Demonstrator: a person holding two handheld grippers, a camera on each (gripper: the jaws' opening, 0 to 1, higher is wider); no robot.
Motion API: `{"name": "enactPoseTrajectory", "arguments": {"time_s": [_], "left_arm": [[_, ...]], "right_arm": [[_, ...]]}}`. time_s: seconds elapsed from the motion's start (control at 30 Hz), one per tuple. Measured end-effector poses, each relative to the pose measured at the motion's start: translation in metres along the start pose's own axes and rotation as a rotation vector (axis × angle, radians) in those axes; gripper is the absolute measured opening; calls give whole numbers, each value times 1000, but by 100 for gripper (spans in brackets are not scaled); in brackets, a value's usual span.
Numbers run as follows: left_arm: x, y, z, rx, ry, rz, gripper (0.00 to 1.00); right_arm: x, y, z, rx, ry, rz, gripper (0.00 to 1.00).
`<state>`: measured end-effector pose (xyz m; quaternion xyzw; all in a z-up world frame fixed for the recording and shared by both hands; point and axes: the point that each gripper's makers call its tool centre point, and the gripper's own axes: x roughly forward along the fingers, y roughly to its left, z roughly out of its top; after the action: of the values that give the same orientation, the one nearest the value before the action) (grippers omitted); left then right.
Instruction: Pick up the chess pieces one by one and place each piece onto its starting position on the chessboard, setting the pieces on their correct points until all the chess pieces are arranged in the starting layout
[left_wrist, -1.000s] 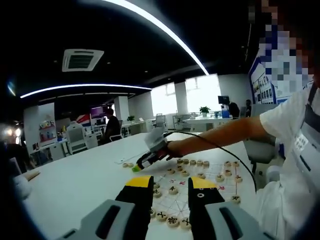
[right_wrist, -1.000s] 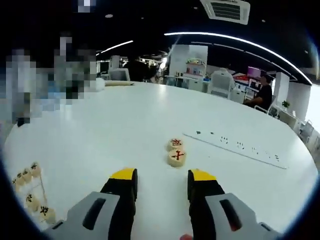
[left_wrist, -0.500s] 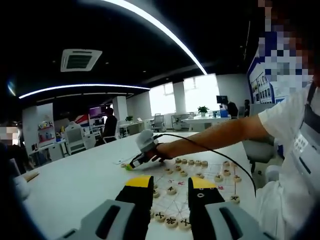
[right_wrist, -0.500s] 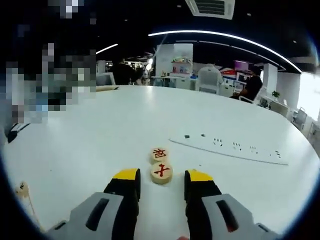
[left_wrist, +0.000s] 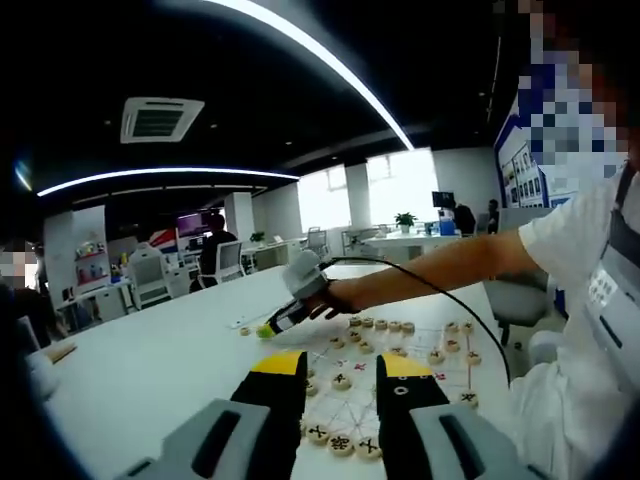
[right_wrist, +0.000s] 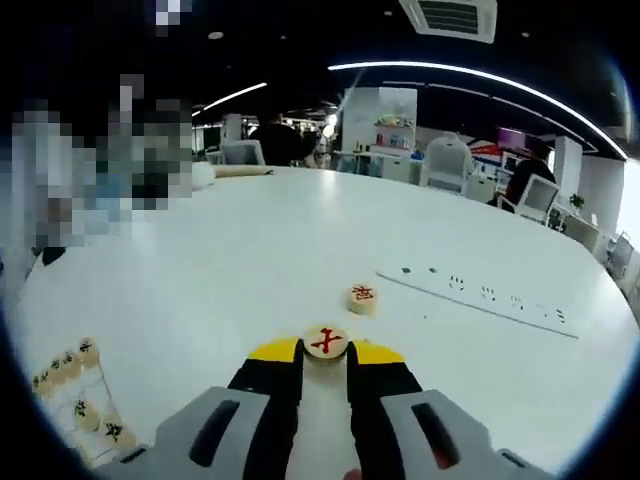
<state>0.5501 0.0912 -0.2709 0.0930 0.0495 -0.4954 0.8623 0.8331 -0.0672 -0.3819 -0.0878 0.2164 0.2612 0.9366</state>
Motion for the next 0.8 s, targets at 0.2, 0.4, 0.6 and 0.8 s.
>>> {"name": "enactPoseTrajectory", "arguments": {"time_s": [0.2,0.4,0.6,0.8], "left_arm": [[1,-3,2,6,0,-4,29],[5,-5,0,7,10,-9,29],[7,-7,-1,9,15,-11,29],[8,-8,-1,11,17,-15,29]], "right_arm": [[-59,12,8,16,-61,55,19],[-120,15,17,-1,-122,71,19],[-177,21,13,-13,-168,56,19],[-227,33,-11,-65,-157,51,19]]}}
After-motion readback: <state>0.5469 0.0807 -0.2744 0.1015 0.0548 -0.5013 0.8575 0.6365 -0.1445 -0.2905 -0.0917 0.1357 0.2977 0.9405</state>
